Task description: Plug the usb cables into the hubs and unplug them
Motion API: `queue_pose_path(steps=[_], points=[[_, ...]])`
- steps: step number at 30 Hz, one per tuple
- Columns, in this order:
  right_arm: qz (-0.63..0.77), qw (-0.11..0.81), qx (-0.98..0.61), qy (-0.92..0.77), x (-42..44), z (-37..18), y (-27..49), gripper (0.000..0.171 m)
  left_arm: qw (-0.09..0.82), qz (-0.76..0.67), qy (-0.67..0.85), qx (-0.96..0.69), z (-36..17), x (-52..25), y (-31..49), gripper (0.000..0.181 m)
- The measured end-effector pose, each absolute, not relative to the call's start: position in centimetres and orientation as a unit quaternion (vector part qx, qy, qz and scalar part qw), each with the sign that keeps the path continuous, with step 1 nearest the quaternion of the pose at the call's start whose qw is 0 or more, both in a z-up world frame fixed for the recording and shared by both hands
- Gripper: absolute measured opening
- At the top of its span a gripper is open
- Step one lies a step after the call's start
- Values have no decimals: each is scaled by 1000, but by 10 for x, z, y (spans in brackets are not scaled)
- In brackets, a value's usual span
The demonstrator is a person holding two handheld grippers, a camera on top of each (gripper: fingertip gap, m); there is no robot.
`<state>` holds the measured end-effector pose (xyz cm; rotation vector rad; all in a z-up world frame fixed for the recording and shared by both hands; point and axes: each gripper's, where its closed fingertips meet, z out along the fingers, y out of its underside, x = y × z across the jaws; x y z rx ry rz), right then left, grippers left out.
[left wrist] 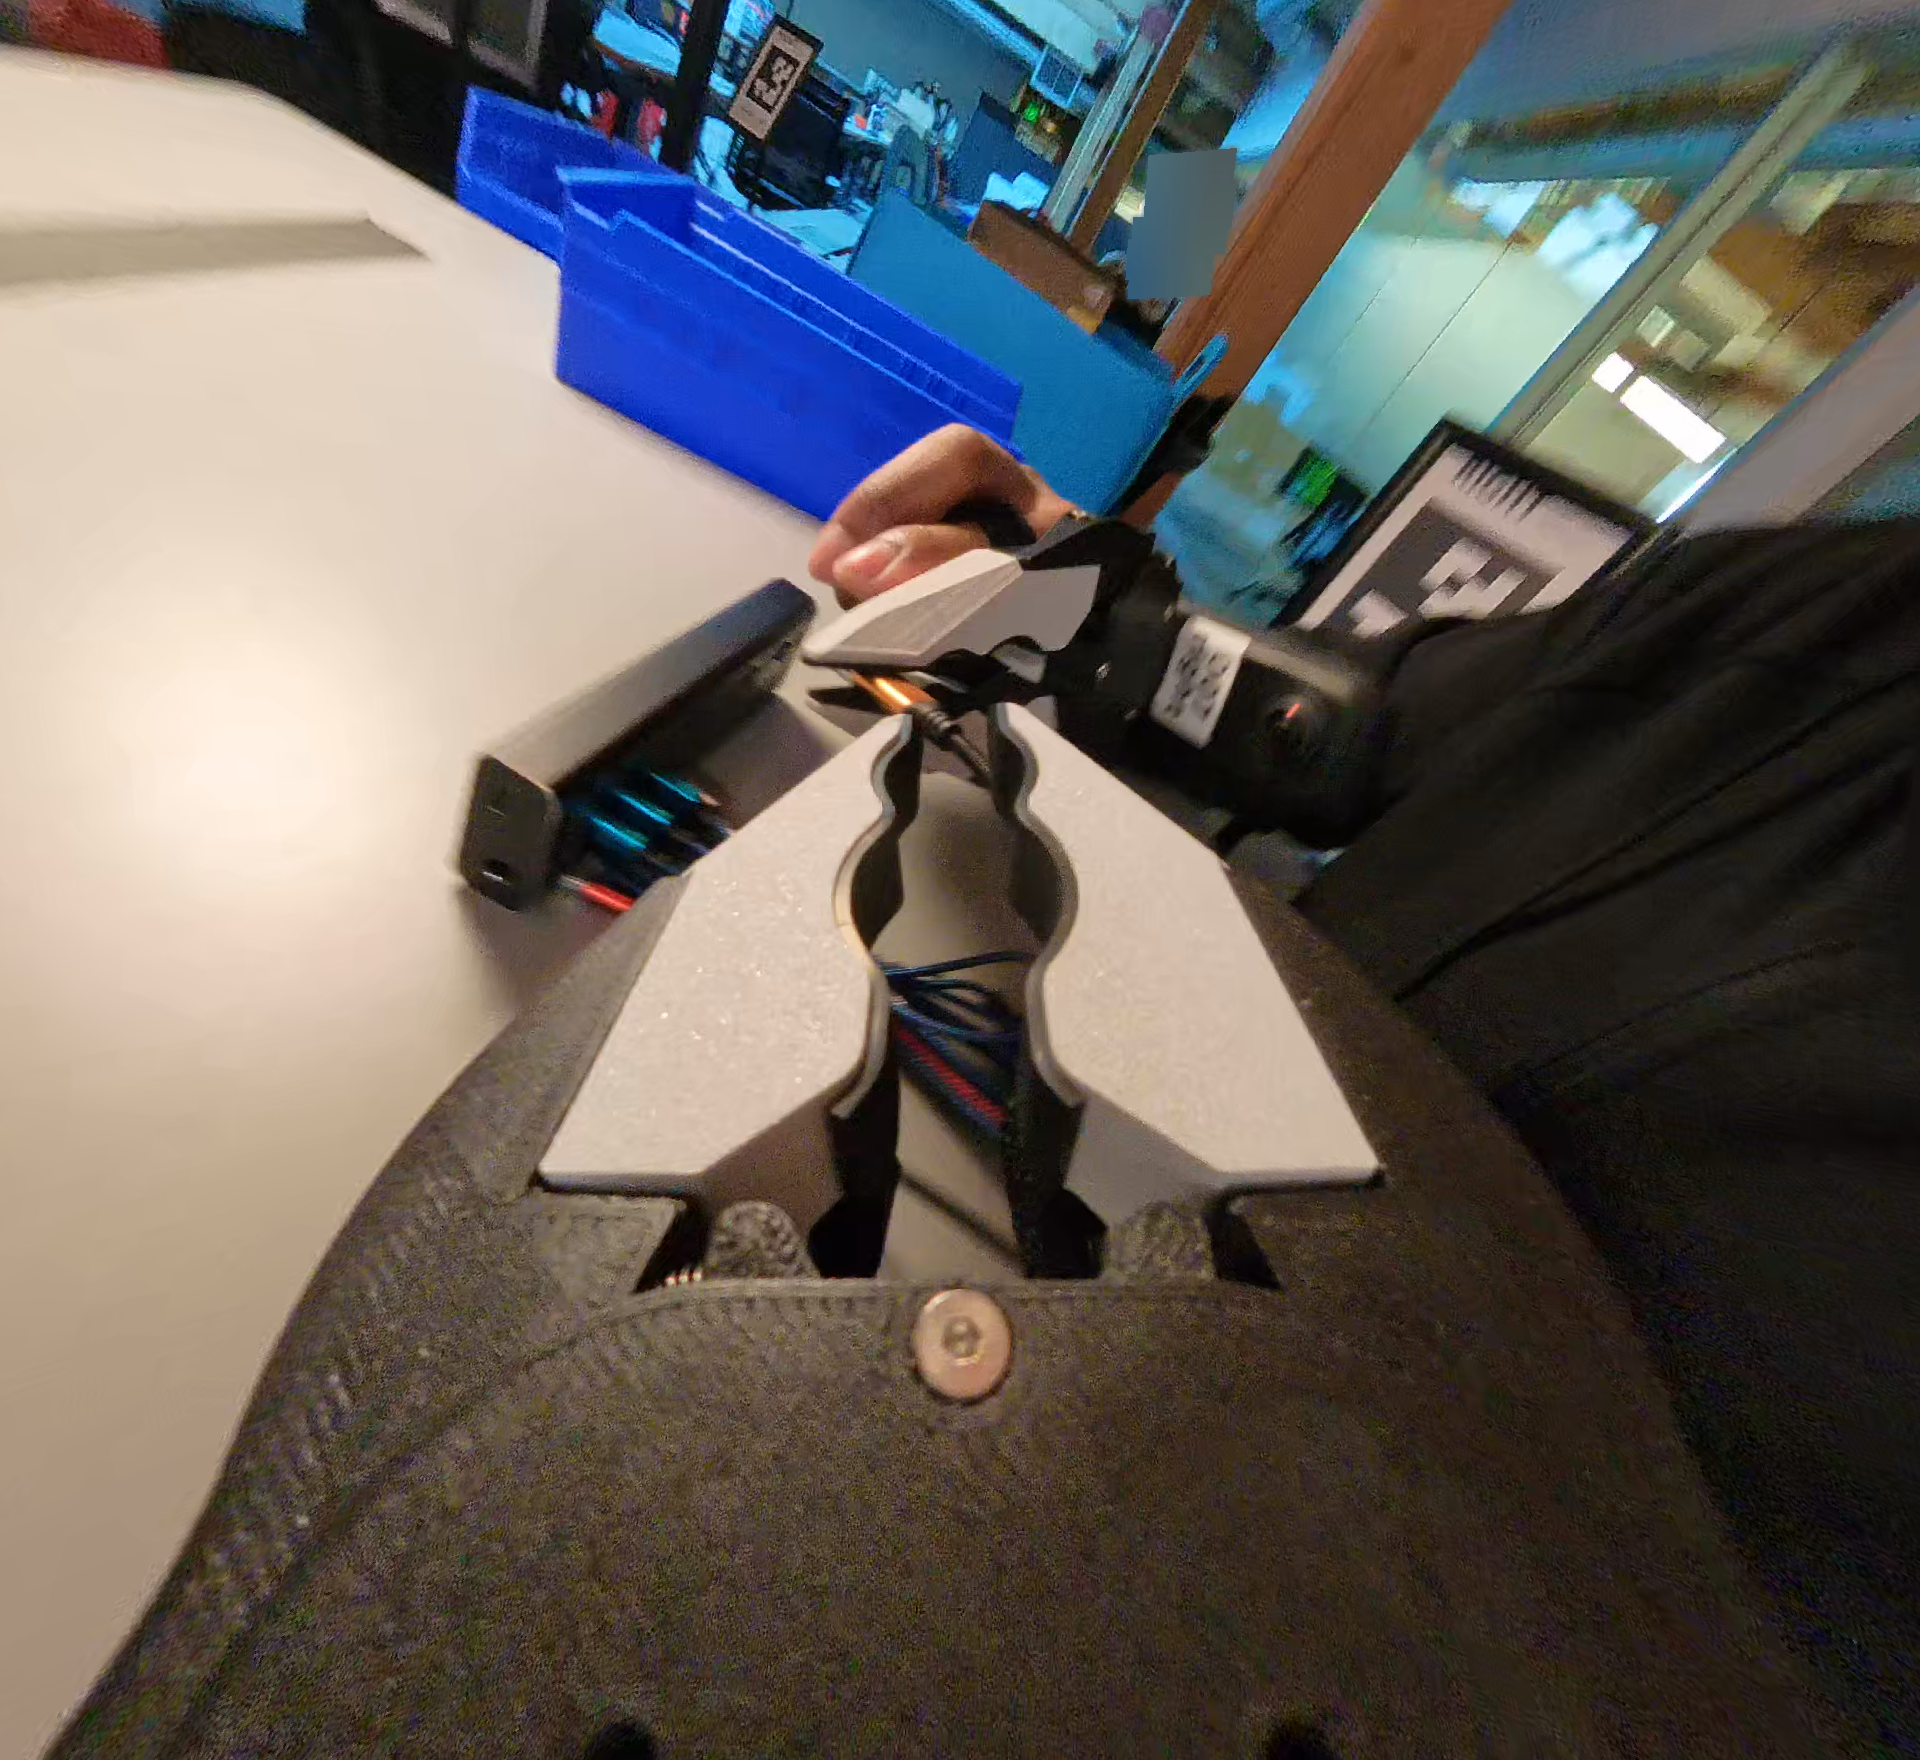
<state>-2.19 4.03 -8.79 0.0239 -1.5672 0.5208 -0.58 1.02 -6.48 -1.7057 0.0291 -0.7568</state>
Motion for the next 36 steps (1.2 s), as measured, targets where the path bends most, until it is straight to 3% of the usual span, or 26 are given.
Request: queue_pose_path(steps=[6, 10, 14, 24, 36], points=[[348, 577, -77, -735, -23, -94, 38, 5, 611, -59, 190, -766, -87, -30, 15, 33], [396, 512, -115, -754, -23, -101, 30, 5, 615, 37, 283, -735, -99, -12, 31, 35], [422, 472, -129, -763, -21, -105, 23, 5, 653, 14, 301, -694, -90, 9, 34, 28], [434, 420, -135, -786, -15, -118, 19, 5, 636, 34, 321, -701, -102, 11, 30, 10], [428, 435, -164, -775, -18, -113, 31, 11, 676, 6, 238, -698, -87, -14, 24, 9]])
